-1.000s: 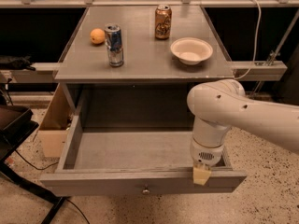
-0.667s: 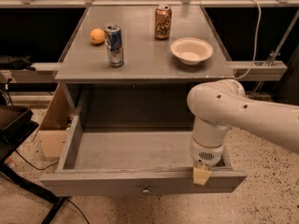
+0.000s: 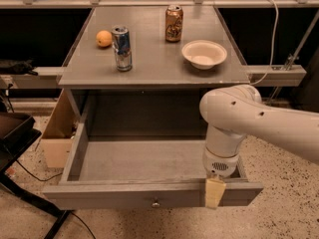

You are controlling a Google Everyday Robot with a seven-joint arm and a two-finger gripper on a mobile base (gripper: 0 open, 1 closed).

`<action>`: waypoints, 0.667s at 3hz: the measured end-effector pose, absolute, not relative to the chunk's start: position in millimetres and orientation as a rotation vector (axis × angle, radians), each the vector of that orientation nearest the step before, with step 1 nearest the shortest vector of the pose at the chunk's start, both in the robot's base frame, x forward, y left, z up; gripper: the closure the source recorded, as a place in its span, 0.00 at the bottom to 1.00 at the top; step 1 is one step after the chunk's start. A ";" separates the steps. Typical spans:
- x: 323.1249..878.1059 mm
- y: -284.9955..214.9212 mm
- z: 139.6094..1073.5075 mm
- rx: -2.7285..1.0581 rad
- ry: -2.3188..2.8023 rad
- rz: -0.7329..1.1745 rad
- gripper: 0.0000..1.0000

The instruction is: Open top drawer

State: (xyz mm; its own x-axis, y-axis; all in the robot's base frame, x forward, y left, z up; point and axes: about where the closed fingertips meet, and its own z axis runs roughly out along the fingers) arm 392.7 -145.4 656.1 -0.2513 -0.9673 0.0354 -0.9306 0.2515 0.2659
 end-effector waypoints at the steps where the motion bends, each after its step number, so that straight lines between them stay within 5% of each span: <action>1: 392.7 -145.4 656.1 1.790 -2.327 -0.283 0.00; 2: 391.9 -144.6 680.4 1.804 -2.339 -0.230 0.00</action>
Offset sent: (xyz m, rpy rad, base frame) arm -0.0009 0.0034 0.0706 -0.0565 -0.0930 0.0137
